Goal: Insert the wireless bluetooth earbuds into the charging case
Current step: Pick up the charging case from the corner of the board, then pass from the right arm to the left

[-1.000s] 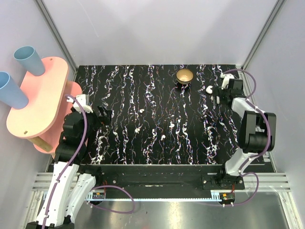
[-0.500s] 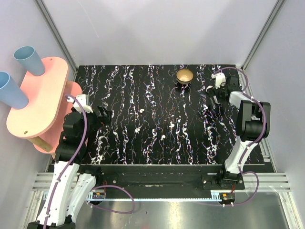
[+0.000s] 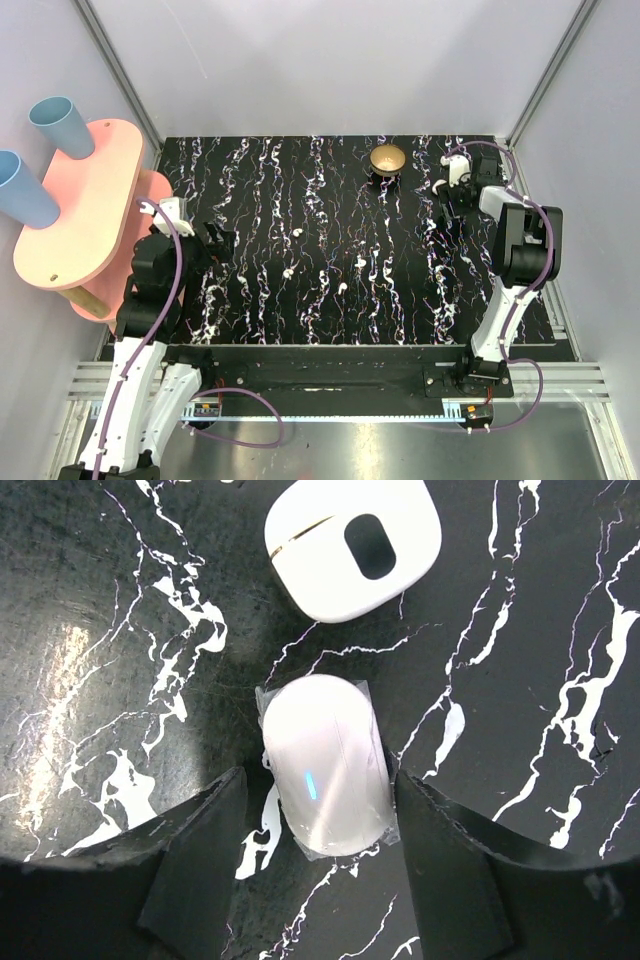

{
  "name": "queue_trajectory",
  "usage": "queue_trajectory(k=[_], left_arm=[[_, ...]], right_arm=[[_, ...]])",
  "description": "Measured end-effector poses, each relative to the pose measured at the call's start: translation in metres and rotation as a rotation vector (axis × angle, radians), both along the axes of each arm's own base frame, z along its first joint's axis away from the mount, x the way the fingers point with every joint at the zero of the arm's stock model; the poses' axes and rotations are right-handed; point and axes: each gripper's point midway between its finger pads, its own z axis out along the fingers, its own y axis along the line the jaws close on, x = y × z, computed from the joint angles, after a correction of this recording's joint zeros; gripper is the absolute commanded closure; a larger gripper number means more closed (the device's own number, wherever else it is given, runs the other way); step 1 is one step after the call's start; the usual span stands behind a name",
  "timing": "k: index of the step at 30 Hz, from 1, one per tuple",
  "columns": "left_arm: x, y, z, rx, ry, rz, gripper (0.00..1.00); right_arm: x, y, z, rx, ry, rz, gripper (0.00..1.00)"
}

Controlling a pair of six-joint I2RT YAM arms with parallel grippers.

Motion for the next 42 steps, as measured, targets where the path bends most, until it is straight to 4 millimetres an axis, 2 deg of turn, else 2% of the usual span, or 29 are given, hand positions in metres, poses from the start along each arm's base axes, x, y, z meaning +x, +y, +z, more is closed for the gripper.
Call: queue_trajectory(k=[3,6,8,10,12,13,19,23,27,35,39,42], left_arm=[[0.000,0.000,0.000,-0.001,0.000,0.000,0.01],[0.000,0.000,0.000,-0.001,0.000,0.001,0.01],[0.000,0.000,0.000,-0.002,0.001,0.000,0.01],[0.000,0.000,0.000,-0.003,0.002,-0.002,0.01],[0.000,0.000,-0.001,-0.005,0.004,0.001,0.01],[0.001,0.001,-0.001,-0.006,0.005,0.003,0.01],[0.001,0.003,-0.002,-0.011,0.009,0.014,0.01],[0.002,0.006,-0.002,-0.011,0.010,0.023,0.01],[0.003,0.007,-0.004,-0.010,0.021,0.027,0.01],[0.007,0.005,-0.012,-0.030,0.057,0.019,0.01],[0.006,-0.003,-0.012,-0.058,0.064,-0.019,0.01],[0.005,-0.011,-0.015,-0.072,0.083,-0.063,0.01]], right_arm=[[-0.003,0.000,-0.001,0.003,0.019,-0.001,0.40],[-0.006,0.003,-0.002,0.016,0.038,0.006,0.52],[-0.010,0.007,-0.003,0.034,0.055,0.013,0.54],[-0.014,0.010,-0.003,0.052,0.070,0.016,0.64],[-0.018,0.013,-0.003,0.070,0.085,0.015,0.68],[-0.021,0.015,-0.003,0.084,0.096,0.014,0.76],[-0.035,0.027,0.002,0.158,0.141,-0.018,0.80],[-0.048,0.042,0.007,0.209,0.160,-0.032,0.84],[-0.068,0.067,0.013,0.253,0.182,-0.016,0.93],[-0.115,0.104,0.021,0.325,0.191,-0.013,0.96],[-0.123,0.121,0.034,0.333,0.133,0.032,0.97],[-0.125,0.132,0.052,0.353,0.065,0.080,0.99]])
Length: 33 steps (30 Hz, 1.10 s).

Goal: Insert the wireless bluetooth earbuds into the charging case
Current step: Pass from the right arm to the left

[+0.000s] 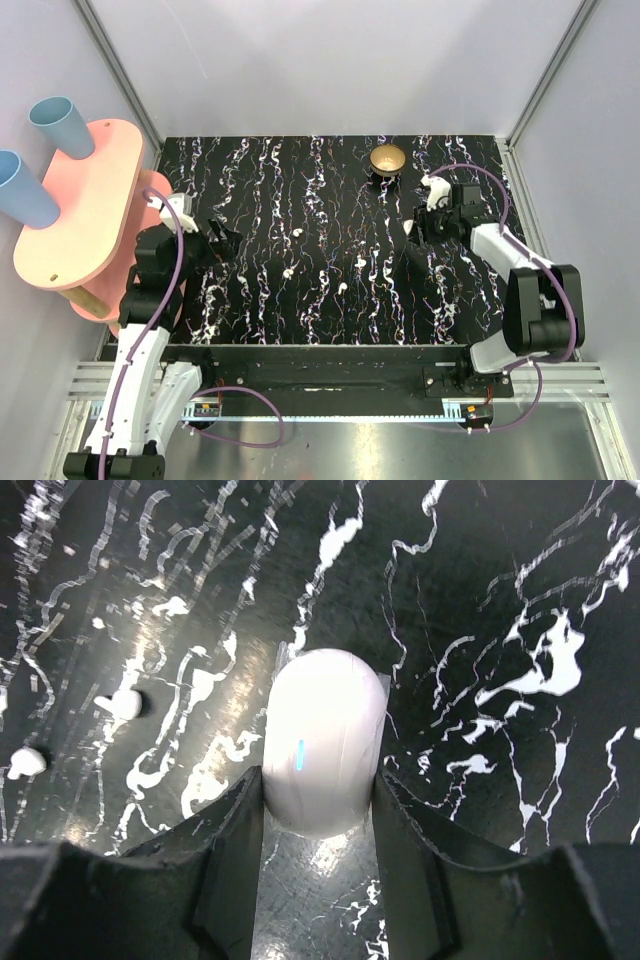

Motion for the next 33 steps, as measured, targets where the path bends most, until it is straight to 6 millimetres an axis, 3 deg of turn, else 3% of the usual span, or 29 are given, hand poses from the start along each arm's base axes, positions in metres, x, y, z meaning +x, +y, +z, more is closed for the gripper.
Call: queue_trajectory(k=[9,21,28,33], left_arm=[[-0.002,-0.017,-0.011,-0.040,0.053,-0.099,0.01],[-0.003,-0.041,-0.017,-0.129,0.106,-0.222,0.01],[-0.010,-0.056,-0.029,-0.226,0.138,-0.275,0.01],[-0.011,-0.065,-0.021,-0.277,0.124,-0.302,0.01]], right_arm=[[-0.009,0.027,0.051,0.093,-0.192,0.120,1.00],[-0.062,0.119,0.111,0.236,-0.458,0.585,1.00],[-0.082,0.158,0.114,0.239,-0.569,0.764,1.00],[-0.104,0.193,0.102,0.187,-0.625,0.923,1.00]])
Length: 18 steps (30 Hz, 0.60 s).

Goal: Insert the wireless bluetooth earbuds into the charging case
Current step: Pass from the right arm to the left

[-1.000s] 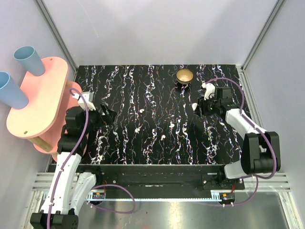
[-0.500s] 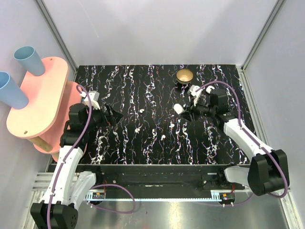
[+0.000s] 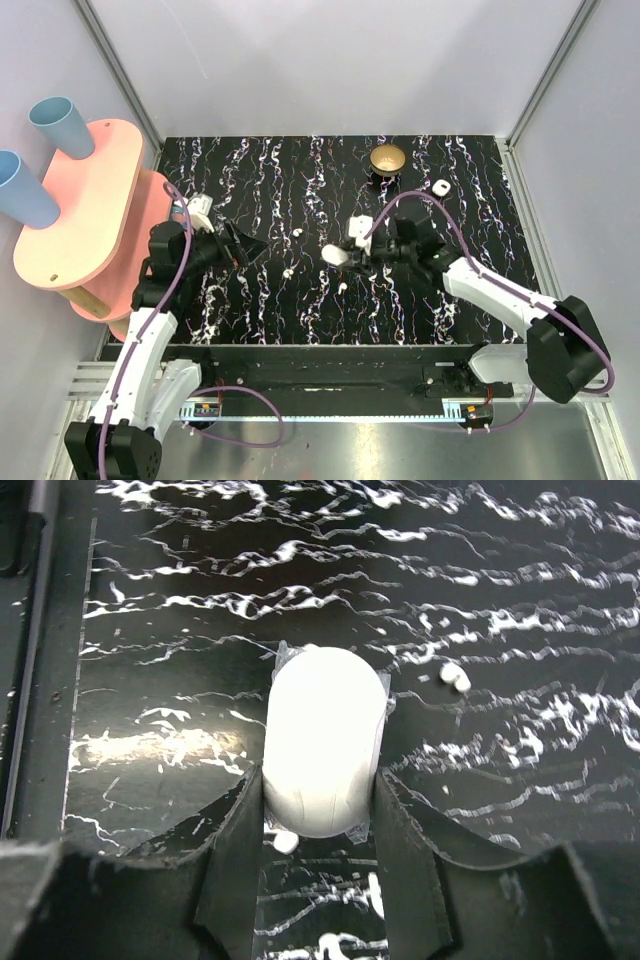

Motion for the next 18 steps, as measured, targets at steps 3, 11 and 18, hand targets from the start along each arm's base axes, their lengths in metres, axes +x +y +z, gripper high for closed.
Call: queue_trajectory(k=[3,11,18], left_arm=[[-0.002,-0.007,0.004,-0.010,-0.010,-0.026,0.01],[-0.026,-0.055,0.011,-0.020,-0.043,-0.188,0.04],[-0.041,-0.085,0.022,-0.046,-0.095,-0.267,0.07]], right_arm=[[-0.014,0.018,-0.005,-0.042,-0.070,0.051,1.00],[-0.025,0.037,-0.005,-0.081,-0.260,-0.008,1.00],[-0.023,0.041,-0.008,-0.097,-0.321,-0.090,1.00]])
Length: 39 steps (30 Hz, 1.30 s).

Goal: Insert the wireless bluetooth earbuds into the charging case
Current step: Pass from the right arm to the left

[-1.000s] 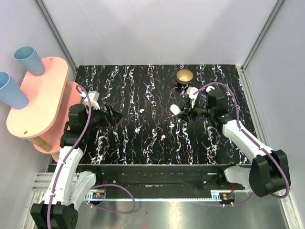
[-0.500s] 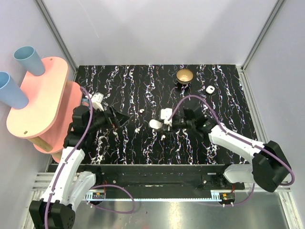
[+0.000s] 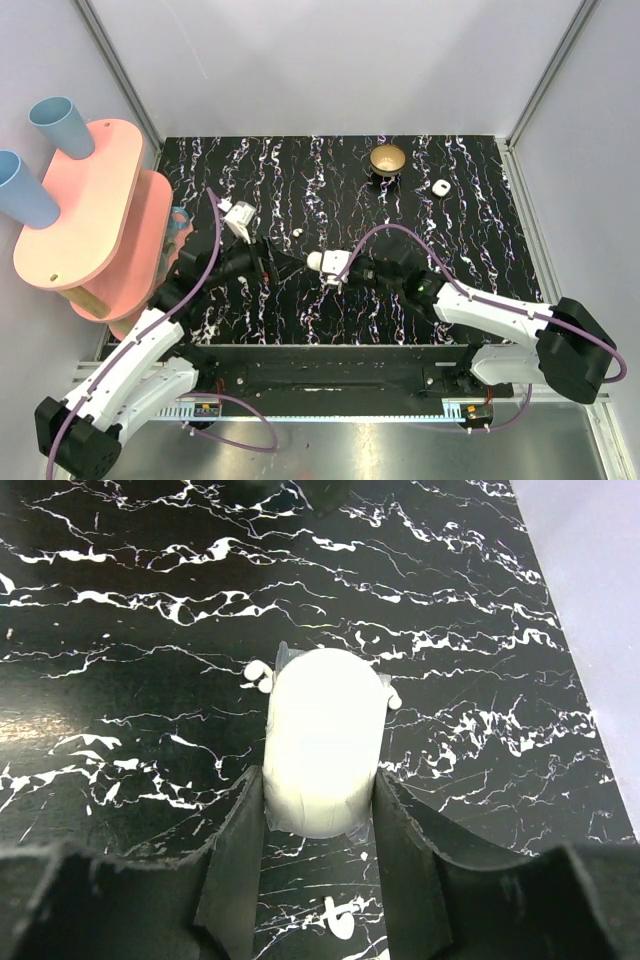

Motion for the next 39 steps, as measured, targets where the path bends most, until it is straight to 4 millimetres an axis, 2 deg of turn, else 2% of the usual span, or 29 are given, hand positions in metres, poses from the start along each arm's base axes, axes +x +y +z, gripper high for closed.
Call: queue_trajectory(k=[8,16,24,27,28,32,39], left_arm=[[0.001,-0.014,-0.014,0.035,0.023,-0.009,0.14],[0.003,-0.029,-0.030,0.064,0.060,-0.027,0.29],[0.006,-0.042,-0.039,0.075,0.066,-0.043,0.43],[0.008,-0.044,-0.038,0.071,0.063,-0.041,0.46],[0.008,-0.045,-0.039,0.072,0.063,-0.040,0.51],[0.009,-0.047,-0.041,0.075,0.067,-0.041,0.56],[0.009,-0.049,-0.041,0.072,0.067,-0.041,0.74]], right_arm=[[0.004,0.002,0.009,0.037,-0.015,-0.027,1.00],[0.000,0.006,0.011,0.055,-0.010,-0.005,1.00],[0.000,0.007,0.013,0.065,-0.009,-0.005,1.00],[0.000,0.007,0.013,0.066,-0.010,-0.005,1.00],[0.000,0.007,0.013,0.066,-0.010,-0.005,1.00],[0.000,0.007,0.013,0.067,-0.010,-0.004,1.00],[0.000,0.007,0.013,0.069,-0.013,-0.005,0.98]])
